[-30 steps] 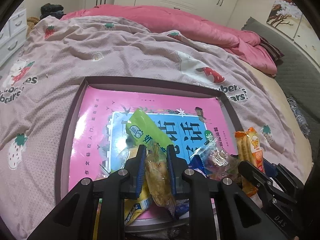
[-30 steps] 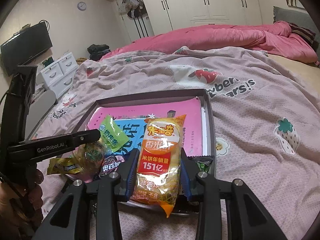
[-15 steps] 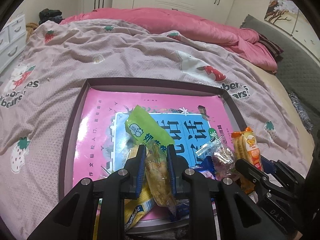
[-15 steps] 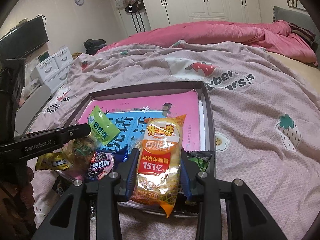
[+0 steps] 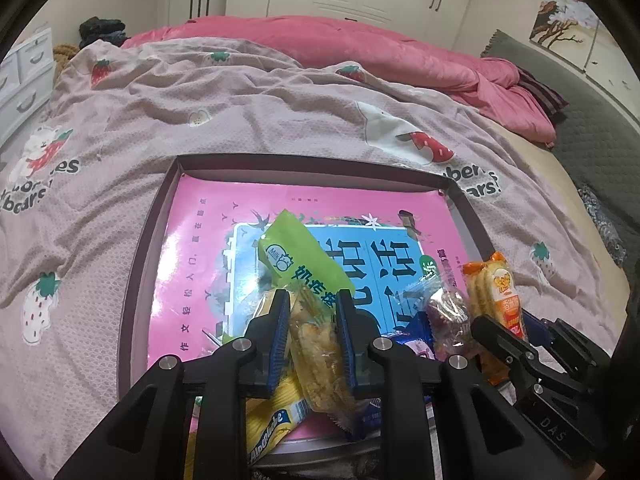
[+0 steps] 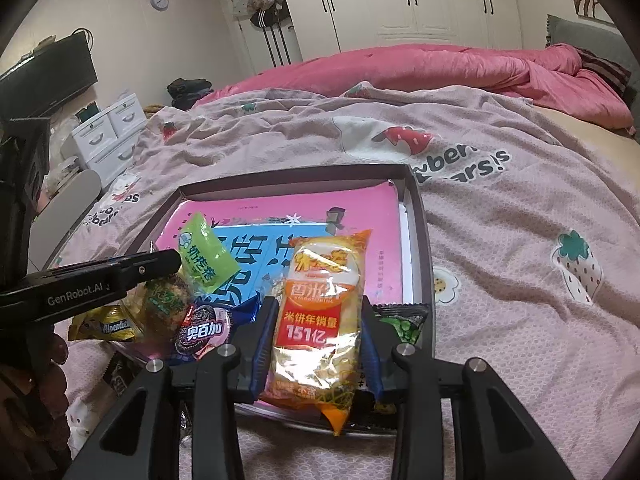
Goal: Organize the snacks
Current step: 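Open the left tool to drop the pastry bag while the right releases the bread pack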
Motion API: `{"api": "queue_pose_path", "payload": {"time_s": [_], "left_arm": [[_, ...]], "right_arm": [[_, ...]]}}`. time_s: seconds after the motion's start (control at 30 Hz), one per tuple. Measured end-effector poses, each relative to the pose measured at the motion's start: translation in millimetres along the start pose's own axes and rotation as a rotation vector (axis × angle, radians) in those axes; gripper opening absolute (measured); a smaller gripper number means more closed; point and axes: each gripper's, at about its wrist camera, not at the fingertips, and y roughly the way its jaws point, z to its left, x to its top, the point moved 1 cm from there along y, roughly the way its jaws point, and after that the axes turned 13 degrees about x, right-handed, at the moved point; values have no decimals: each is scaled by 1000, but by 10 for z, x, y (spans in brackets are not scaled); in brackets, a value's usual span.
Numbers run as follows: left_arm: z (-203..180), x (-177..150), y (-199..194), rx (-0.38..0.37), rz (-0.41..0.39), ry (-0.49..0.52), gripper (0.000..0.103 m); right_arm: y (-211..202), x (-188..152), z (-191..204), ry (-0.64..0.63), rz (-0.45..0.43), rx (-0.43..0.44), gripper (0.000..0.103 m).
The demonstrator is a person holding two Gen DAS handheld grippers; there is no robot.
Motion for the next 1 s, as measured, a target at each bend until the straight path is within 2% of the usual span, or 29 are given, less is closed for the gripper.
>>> {"api": "queue_pose_path", "payload": {"time_s": [0.17,0.27,0.4,0.63,0.8,1.0], "left_arm": [[-4,-2,-16,0,2,4,26],[-7,0,-32,0,3,8,29],[-19,2,-63,6,-4,16,36],[-11,29,-113,12,-17,14,40],[6,61,-196,12,-40,12,52],[-7,87,-294,27,-61,21,58]], "right_arm": [[-17,5,1,7,-4,6,39],[-39,16,-4,11,-9,10,45],[-61,24,-8,13,-17,8,46],[-118,38,-23,18,-36,1,50],[-176,66,-33,26,-55,0,52],[-264,99,-30,26,-80,-7,56]]}}
